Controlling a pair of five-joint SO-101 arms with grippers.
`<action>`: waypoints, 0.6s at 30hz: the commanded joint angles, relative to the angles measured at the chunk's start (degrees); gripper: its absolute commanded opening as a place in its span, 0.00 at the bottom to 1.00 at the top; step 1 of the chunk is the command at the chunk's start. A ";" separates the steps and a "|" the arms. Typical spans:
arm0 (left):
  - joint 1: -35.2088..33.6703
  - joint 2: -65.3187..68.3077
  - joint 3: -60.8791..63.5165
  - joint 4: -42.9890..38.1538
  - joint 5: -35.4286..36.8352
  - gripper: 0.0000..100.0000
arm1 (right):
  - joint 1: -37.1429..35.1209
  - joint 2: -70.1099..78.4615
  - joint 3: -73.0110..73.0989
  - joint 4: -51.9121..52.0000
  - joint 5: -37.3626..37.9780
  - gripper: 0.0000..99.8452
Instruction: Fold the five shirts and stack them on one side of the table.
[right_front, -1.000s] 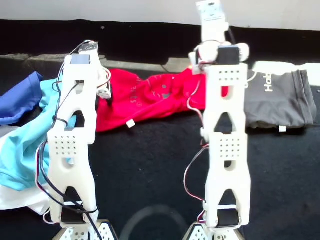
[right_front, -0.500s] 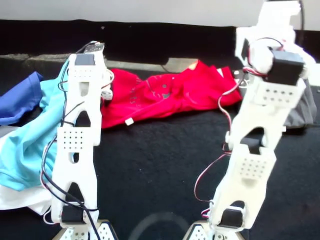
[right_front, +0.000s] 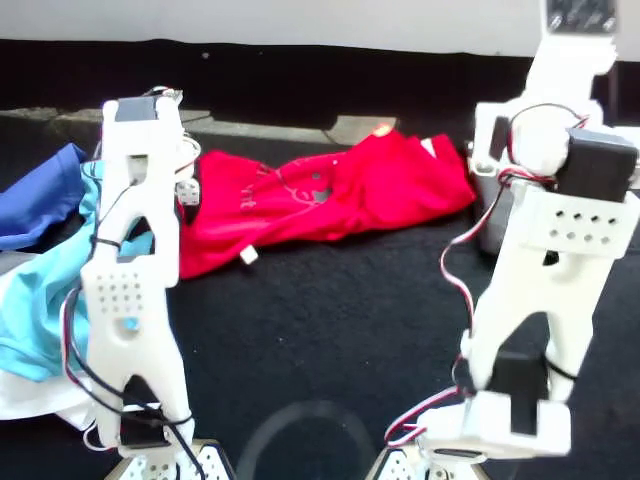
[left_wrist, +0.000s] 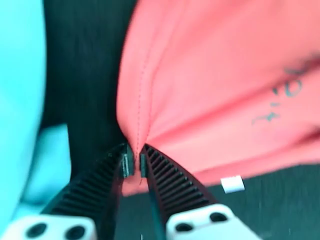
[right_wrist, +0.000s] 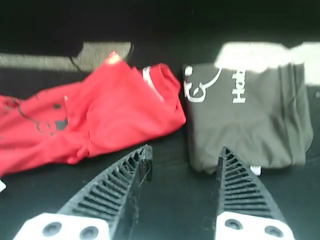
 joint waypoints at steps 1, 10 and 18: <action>-1.71 -17.01 17.71 -0.35 -0.70 0.01 | 1.19 -7.43 18.77 -5.93 -0.18 0.21; -4.62 -41.63 46.20 -19.16 -0.53 0.01 | 1.63 -28.26 60.70 -25.27 2.64 0.21; 5.67 -43.74 45.85 -28.84 -0.26 0.01 | 1.63 -38.81 82.59 -37.85 2.73 0.21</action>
